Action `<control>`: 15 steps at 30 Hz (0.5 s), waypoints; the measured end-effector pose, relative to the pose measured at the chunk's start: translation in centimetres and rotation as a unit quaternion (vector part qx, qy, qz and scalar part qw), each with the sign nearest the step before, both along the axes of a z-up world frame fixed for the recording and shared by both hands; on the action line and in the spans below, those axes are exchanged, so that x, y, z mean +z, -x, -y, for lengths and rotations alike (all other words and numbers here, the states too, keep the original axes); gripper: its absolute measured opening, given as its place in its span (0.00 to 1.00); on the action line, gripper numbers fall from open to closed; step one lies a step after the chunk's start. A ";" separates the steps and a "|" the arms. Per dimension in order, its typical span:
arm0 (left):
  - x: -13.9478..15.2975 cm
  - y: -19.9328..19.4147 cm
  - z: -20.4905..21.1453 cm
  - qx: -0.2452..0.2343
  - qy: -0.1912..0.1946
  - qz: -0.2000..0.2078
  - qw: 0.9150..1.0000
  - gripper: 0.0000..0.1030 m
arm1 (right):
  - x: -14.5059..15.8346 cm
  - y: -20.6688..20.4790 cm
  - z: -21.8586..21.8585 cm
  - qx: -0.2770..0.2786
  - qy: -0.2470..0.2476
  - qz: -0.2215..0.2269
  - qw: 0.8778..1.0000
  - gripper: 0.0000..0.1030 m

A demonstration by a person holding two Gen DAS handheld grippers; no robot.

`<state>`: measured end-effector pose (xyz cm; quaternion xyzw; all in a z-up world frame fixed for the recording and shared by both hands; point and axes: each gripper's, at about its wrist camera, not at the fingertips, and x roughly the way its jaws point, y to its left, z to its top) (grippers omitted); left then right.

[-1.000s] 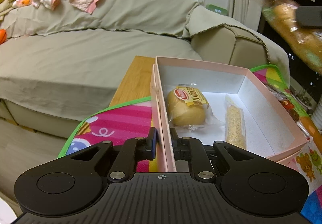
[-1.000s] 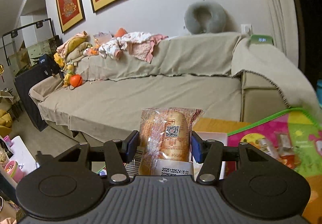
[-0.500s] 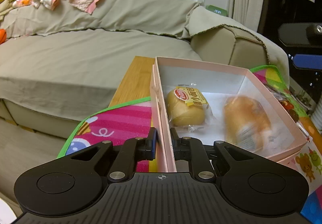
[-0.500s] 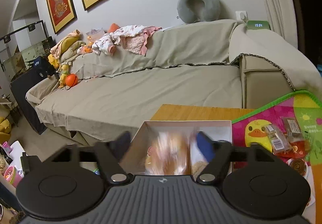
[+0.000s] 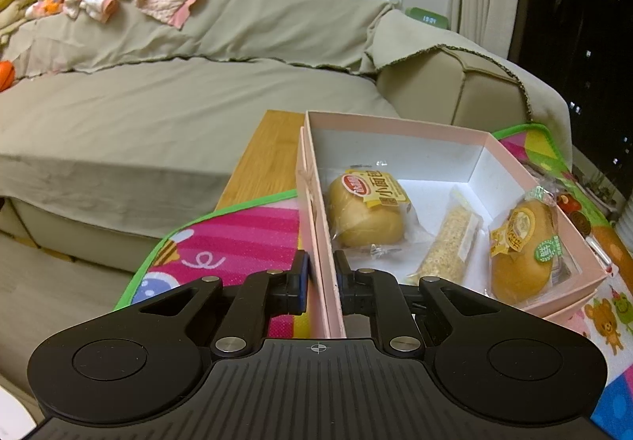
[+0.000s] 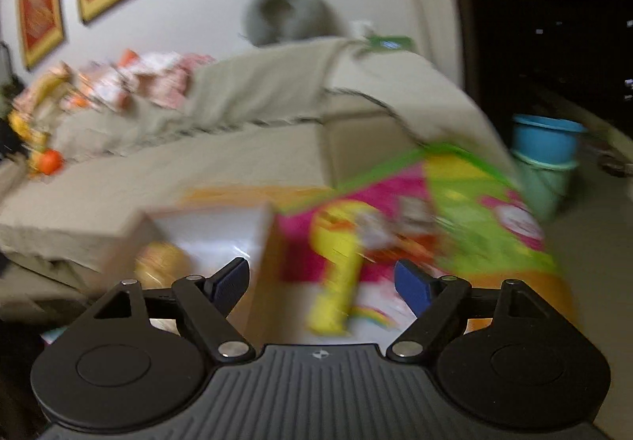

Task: Organize objects
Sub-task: 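Place the second bun in the box beside the grain bar, release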

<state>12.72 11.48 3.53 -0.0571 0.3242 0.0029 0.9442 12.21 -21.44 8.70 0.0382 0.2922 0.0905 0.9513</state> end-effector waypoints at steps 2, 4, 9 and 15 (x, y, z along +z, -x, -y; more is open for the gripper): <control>0.0 0.0 0.1 0.001 -0.001 0.000 1.000 0.14 | -1.4 0.6 1.3 -0.016 0.021 -0.013 1.000 0.79; 0.0 0.1 0.1 0.000 -0.003 0.000 1.000 0.14 | -2.8 1.0 2.4 -0.029 0.036 -0.029 0.999 0.79; 0.0 0.0 0.1 -0.002 -0.007 -0.003 1.000 0.14 | -4.0 1.2 3.5 -0.047 0.045 -0.041 0.997 0.79; 0.0 0.0 0.1 -0.002 -0.007 -0.003 1.000 0.14 | -3.7 -0.9 1.1 -0.001 0.044 -0.032 0.999 0.78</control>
